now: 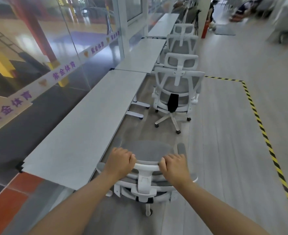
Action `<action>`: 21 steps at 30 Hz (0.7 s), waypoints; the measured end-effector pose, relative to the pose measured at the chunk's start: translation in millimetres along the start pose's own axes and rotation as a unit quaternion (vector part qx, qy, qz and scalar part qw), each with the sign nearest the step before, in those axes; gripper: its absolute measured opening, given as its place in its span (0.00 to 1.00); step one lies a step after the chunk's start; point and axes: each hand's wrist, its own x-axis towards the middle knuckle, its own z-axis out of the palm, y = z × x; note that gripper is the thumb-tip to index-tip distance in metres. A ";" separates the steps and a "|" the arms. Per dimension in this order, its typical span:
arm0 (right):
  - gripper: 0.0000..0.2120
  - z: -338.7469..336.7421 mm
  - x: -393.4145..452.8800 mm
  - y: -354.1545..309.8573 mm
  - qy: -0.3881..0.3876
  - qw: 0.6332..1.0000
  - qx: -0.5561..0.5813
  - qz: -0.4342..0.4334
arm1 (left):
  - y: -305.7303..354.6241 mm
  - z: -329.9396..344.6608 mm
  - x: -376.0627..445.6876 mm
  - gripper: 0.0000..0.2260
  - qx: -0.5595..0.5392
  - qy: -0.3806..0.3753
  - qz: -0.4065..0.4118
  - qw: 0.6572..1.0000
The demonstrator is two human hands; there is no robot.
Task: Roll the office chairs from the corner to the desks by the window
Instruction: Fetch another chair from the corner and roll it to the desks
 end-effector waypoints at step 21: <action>0.17 -118.9 -103.6 92.8 -0.100 0.987 -0.014 0.126 | 202.1 -20.9 6.4 0.18 0.043 -0.147 0.097 0.983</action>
